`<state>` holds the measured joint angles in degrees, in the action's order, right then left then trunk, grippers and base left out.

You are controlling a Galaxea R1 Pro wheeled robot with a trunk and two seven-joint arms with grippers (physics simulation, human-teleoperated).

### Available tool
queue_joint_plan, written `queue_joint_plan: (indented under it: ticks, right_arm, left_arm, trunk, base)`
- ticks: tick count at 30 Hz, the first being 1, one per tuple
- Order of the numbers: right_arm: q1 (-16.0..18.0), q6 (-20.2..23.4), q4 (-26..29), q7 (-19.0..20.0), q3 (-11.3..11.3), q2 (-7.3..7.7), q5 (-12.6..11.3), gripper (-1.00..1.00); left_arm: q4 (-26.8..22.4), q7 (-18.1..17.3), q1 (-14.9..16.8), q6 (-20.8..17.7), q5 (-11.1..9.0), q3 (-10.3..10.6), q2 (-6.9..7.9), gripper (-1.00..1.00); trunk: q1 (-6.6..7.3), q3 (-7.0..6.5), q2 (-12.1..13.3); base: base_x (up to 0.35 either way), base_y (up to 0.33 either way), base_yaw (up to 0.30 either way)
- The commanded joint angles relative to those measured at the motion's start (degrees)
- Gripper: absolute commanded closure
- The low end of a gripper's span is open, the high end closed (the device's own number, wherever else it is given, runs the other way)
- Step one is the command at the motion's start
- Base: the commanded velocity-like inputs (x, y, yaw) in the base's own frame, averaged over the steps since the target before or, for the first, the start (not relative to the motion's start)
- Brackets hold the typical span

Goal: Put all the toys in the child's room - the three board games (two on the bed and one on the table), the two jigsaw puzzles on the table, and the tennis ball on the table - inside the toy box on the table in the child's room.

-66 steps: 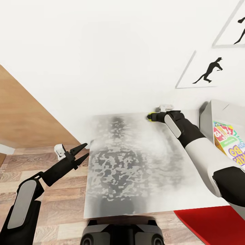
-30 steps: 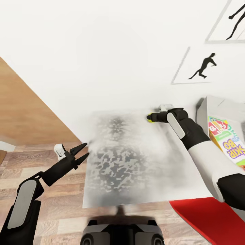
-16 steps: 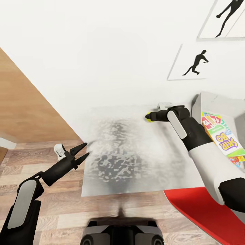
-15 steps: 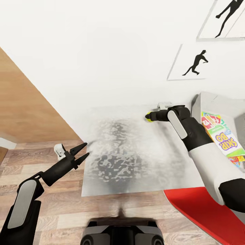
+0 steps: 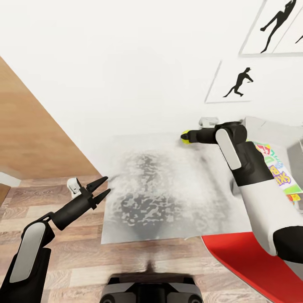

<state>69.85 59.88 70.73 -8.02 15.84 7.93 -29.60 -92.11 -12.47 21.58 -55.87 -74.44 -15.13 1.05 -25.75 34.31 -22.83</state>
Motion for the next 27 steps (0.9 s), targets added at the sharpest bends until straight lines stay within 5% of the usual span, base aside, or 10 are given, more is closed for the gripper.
queue_joint_plan:
  ticks: [1, 11, 18, 21, 27]
  right_arm:
    - [0.0, 0.1, 1.2, -0.7, -0.3, 0.04, -0.8, 1.0]
    - [0.0, 0.1, 8.6, -0.6, -1.6, 0.64, -0.9, 1.0]
    - [-0.5, 0.1, 13.7, -0.4, -1.4, 3.51, -2.3, 1.0]
    - [-1.4, 0.1, 15.5, -0.3, -1.2, 4.82, -4.4, 1.0]
    - [-3.4, 0.1, 19.6, -0.3, -1.0, 9.14, -12.8, 1.0]
  left_arm:
    - [0.0, -0.4, 0.0, -0.2, 0.4, -0.1, -0.03, -1.0]
    - [0.0, -0.5, 0.0, -0.3, 0.4, -0.1, -0.07, -1.0]
    - [0.0, -0.5, 0.0, -0.2, 0.4, -0.1, -0.08, -1.0]
    - [0.0, -0.5, 0.0, -0.2, 0.4, -0.1, -0.08, -1.0]
    - [0.0, -0.5, 0.0, -0.2, 0.4, -0.1, -0.09, -1.0]
  trunk:
    - [-0.03, -0.02, -0.1]
    - [-0.03, -0.94, -0.1]
    - [-0.03, -1.59, -0.1]
    - [-0.03, -1.87, -0.1]
    - [-0.03, -2.42, -0.1]
  base:
    - [-0.002, -0.001, 0.0]
    - [-0.001, 0.0, 0.01]
    - [0.0, 0.0, 0.047]
    - [0.0, 0.0, 0.053]
    - [0.0, 0.0, 0.031]
